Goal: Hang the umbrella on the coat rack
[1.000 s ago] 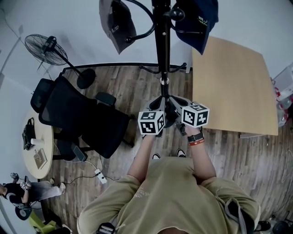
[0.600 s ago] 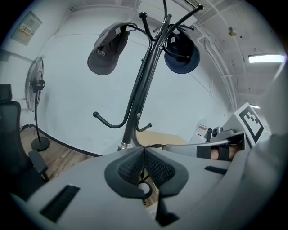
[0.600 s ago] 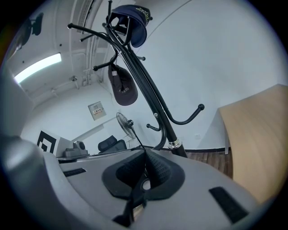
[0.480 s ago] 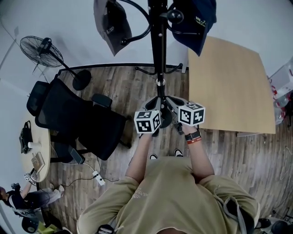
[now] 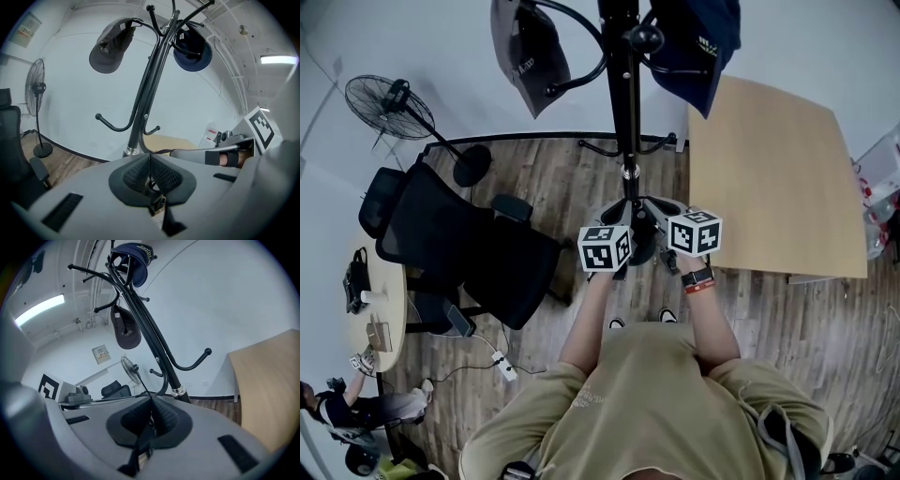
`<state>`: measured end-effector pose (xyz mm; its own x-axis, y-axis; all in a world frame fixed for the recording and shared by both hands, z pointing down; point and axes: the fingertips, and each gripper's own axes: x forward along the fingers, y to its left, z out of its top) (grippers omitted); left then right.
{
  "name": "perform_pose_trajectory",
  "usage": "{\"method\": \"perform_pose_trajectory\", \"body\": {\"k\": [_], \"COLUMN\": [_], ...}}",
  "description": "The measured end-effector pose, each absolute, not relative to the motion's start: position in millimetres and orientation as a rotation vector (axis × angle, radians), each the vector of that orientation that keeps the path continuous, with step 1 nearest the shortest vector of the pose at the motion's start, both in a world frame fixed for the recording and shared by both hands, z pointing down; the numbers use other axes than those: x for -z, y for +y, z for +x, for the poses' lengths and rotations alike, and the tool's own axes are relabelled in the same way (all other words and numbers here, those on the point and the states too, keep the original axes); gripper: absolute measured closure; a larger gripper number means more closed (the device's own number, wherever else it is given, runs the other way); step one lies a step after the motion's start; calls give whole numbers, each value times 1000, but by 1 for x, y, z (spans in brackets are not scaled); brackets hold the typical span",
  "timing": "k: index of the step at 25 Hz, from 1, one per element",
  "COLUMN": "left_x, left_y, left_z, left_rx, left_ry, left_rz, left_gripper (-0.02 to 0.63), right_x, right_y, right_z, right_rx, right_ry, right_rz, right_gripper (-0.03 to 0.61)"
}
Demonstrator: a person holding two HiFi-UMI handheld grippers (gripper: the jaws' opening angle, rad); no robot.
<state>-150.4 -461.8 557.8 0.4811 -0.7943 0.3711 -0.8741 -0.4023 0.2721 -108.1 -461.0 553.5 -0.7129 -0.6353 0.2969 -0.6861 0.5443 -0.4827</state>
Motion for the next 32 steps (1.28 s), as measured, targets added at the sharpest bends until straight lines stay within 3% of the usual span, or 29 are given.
{"method": "perform_pose_trajectory", "body": {"k": [32], "left_x": [-582], "left_y": [-447], "left_z": [-138], "left_rx": [-272], "left_ry": [-1403], "left_rz": [2341], "left_gripper": [589], "right_x": [-577], "right_y": [-446], "right_z": [-119], "right_rx": [-776], "right_ry": [-2675], "right_rz": [1179], "right_gripper": [563]}}
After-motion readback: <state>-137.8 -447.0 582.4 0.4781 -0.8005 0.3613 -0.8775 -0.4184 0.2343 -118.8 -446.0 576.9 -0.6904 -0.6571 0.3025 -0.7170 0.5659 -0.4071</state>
